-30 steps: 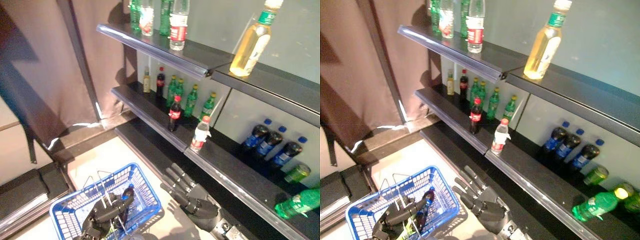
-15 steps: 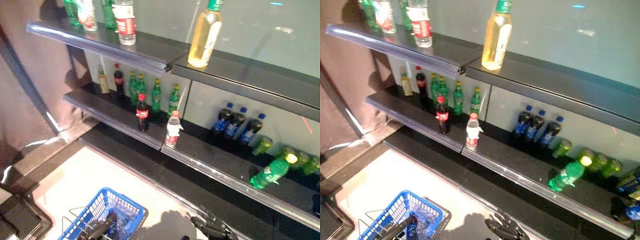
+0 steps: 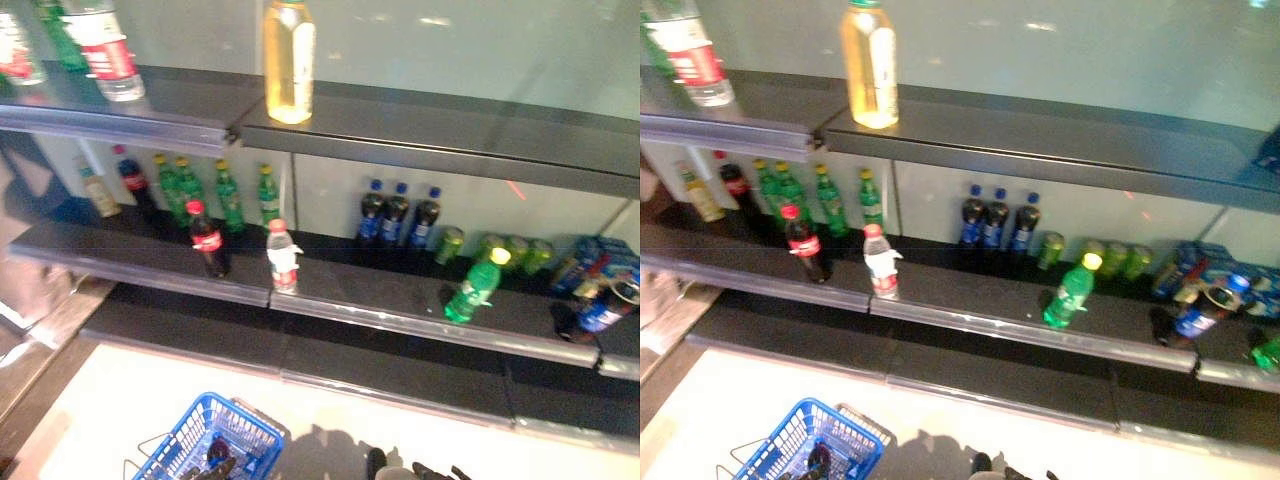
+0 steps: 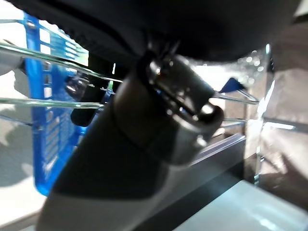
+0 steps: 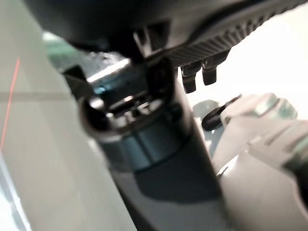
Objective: Pick up the drink and place into the basket.
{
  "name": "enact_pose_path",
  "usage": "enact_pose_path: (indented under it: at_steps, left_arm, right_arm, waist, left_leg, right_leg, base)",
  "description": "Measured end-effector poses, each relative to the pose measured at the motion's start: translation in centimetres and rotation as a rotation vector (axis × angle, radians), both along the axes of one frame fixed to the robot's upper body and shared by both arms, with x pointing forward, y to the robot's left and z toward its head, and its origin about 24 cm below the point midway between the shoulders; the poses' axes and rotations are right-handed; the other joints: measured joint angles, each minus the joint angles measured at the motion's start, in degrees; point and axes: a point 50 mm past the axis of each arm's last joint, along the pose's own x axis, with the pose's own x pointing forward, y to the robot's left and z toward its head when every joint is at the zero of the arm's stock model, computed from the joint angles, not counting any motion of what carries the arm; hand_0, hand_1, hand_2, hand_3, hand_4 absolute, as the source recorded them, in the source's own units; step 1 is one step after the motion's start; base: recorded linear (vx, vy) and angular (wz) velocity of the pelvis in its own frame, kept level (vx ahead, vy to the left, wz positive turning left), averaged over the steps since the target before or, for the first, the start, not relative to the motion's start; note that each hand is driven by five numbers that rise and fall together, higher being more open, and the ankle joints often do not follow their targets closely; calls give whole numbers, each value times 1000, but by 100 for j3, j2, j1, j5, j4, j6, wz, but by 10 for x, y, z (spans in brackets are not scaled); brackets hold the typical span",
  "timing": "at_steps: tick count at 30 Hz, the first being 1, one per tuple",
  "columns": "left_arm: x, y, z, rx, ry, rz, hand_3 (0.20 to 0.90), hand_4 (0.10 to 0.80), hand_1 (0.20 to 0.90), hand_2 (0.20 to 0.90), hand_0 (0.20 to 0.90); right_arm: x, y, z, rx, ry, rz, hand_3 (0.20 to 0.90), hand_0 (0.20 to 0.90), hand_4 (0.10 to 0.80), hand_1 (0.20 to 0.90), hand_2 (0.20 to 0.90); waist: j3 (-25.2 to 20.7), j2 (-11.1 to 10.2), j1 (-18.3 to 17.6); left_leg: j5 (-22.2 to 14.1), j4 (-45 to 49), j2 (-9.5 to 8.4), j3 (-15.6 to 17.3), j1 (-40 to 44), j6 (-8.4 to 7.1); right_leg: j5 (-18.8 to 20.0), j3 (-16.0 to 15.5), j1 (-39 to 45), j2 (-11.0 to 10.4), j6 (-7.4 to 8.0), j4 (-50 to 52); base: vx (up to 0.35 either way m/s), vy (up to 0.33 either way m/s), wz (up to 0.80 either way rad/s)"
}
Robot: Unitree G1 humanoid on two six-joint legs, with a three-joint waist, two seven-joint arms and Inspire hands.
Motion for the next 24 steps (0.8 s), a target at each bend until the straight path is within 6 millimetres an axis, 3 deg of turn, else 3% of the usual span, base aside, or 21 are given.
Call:
enact_pose_path:
  at_steps: [2,3,6,9,10,11,12,14,15,16,17,18,21,22,23,24]
  left_arm:
    - [-5,1,-1,7,23,11,200,100,300,300,300]
    - [-1,0,-1,11,20,14,200,100,300,300,300]
    - [13,-2,-3,8,11,15,200,100,300,300,300]
    - [23,-4,-4,20,19,37,200,100,300,300,300]
    - [25,-4,-4,34,19,35,200,100,300,300,300]
    - [26,-1,-3,43,18,33,200,100,300,300,300]
    - [27,4,-3,58,26,53,200,100,300,300,300]
    - [33,11,0,77,12,68,200,100,300,300,300]
    - [39,13,2,82,-6,69,200,100,300,300,300]
    - [43,15,4,87,-24,72,200,100,300,300,300]
    - [48,12,4,78,-45,71,200,100,300,300,300]
    - [49,5,2,63,-57,74,200,100,300,300,300]
    - [53,-25,-4,-14,-84,81,200,100,300,300,300]
    - [52,-29,-6,-30,-81,94,200,100,300,300,300]
    - [47,-33,-7,-40,-70,112,200,100,300,300,300]
    - [42,-34,-9,-44,-55,139,200,100,300,300,300]
  right_arm:
    - [4,-3,1,-22,-6,73,900,900,800,900,900]
    - [11,-2,2,-32,-17,120,900,900,800,900,900]
    - [24,3,3,-28,-34,172,900,900,800,900,900]
    - [38,8,4,-28,-48,212,900,900,800,900,900]
    - [42,8,4,-30,-40,221,900,900,800,900,900]
    - [41,8,4,-28,-32,225,900,900,800,900,900]
    - [41,11,2,-15,-2,228,900,900,800,900,900]
    - [44,16,0,-3,10,252,900,900,800,900,900]
    - [41,17,-1,-1,28,268,900,900,800,900,900]
    - [41,18,-3,3,47,284,900,900,800,900,900]
    - [42,18,-3,0,62,296,900,900,800,900,900]
    - [47,16,-2,-9,64,310,900,900,800,900,900]
    - [50,9,-2,-12,83,354,900,900,800,900,900]
    - [47,9,-3,-9,101,367,900,900,800,900,900]
    - [43,10,-5,-8,126,378,900,900,800,900,900]
    - [41,9,-6,-9,135,386,900,900,800,900,900]
  waist:
    - [-43,-64,36]
    - [-40,-57,59]
    - [-38,-62,77]
    - [-28,-9,55]
    - [-32,48,76]
    - [-49,-7,77]
    - [-85,-69,118]
    - [-114,-125,183]
    - [-113,-178,254]
    - [-110,-268,318]
    - [-107,-330,392]
    - [-111,-377,472]
    - [-34,-284,599]
    - [-4,-262,670]
    - [-1,-242,771]
    - [7,-228,904]
  left_leg:
    - [-22,14,49,166,94,-77]
    - [-77,23,129,132,102,-16]
    - [-278,341,379,-487,32,288]
    - [-416,649,723,-700,28,527]
    - [-526,825,901,-842,31,442]
    - [-514,911,917,-872,24,432]
    - [-251,1259,1091,-1105,-32,340]
    - [278,1901,1300,-1440,-348,15]
    - [542,2296,1289,-1706,-551,-141]
    - [668,2810,1179,-2217,-852,-224]
    - [395,3106,784,-2558,-1065,-293]
    - [134,3190,267,-2912,-1216,-267]
    - [-334,3034,-997,-3444,-1716,228]
    - [-398,2769,-1225,-3596,-1803,329]
    - [-403,2388,-1387,-3798,-1805,336]
    - [-372,2047,-1468,-3922,-1887,327]
  right_leg:
    - [261,-149,-173,42,-311,83]
    - [256,-120,-227,178,-337,19]
    - [274,-59,-233,427,-431,27]
    - [104,-13,-247,690,-657,214]
    - [-709,-121,-574,787,-809,1340]
    - [-840,-75,-627,802,-939,1476]
    - [-953,6,-561,935,-1021,1458]
    - [-851,20,-245,1124,-1128,927]
    - [-711,18,-120,1190,-1298,655]
    - [-578,226,-38,1220,-1436,459]
    - [-518,488,-29,1201,-1516,329]
    - [-433,773,-3,1184,-1513,181]
    - [-300,1311,129,1251,-1555,-119]
    - [-299,1462,205,1308,-1556,-166]
    - [-300,1606,257,1378,-1556,-278]
    - [-291,1561,341,1405,-1569,-339]
  base:
    - [-118,-211,-98]
    - [-49,-284,-91]
    - [14,-373,-51]
    - [55,-332,-27]
    - [65,-365,-19]
    - [84,-509,-30]
    - [57,-424,-35]
    - [20,-412,-40]
    - [-2,-284,-40]
    - [6,-191,-65]
    - [87,-178,-91]
    - [127,-170,-115]
    - [219,-152,-111]
    - [255,-127,-122]
    - [299,-131,-146]
    - [305,-124,-146]
